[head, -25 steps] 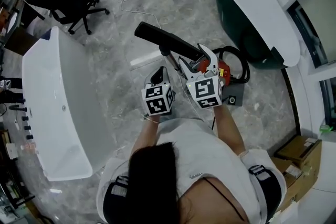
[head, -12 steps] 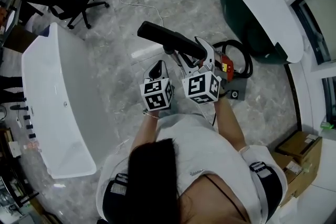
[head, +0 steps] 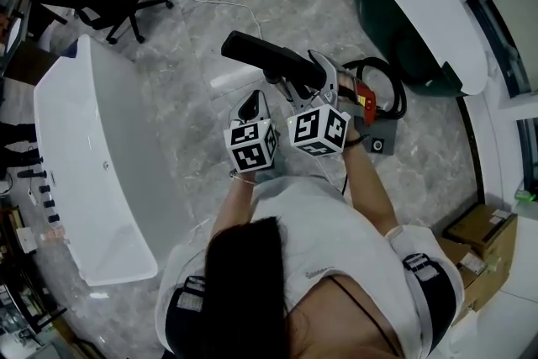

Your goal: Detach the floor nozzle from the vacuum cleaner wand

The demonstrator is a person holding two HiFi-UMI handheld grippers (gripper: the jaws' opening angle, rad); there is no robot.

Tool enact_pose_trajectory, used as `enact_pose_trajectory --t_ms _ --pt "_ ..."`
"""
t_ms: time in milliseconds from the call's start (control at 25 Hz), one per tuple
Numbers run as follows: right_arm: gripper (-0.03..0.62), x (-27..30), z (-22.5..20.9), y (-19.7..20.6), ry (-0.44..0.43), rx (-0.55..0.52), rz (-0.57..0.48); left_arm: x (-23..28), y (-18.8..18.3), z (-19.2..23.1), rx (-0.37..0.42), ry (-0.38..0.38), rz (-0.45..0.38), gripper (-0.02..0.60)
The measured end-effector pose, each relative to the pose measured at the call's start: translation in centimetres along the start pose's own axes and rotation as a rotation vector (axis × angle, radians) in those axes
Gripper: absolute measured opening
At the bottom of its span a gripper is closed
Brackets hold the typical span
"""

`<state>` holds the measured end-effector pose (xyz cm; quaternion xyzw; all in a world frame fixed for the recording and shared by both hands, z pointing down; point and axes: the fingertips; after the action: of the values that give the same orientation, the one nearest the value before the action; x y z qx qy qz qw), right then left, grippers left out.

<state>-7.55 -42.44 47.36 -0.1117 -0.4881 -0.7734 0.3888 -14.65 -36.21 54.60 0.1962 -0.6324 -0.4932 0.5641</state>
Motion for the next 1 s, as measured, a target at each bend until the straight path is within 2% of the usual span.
enact_pose_trajectory --t_ms 400,520,1000 --pt "0.295 1.6 -0.2 -0.4 -0.001 -0.032 0.008 0.4 -0.2 0.9 -0.021 -0.004 -0.007 0.004" --pt "0.219 1.7 -0.3 -0.5 0.01 -0.022 0.001 0.5 -0.2 1.3 -0.027 -0.006 -0.008 0.003" --pt "0.215 1.9 -0.4 -0.6 0.009 0.0 -0.003 0.8 -0.4 1.1 -0.046 0.033 -0.021 0.005"
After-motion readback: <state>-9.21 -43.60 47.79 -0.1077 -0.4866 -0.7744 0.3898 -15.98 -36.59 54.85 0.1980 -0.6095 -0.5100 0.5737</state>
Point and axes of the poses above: the fingertips, and each gripper's own axes: x forward along the fingers, z to its left, y out of its underside, and after that the axes turned 15 degrees about -y, right-handed
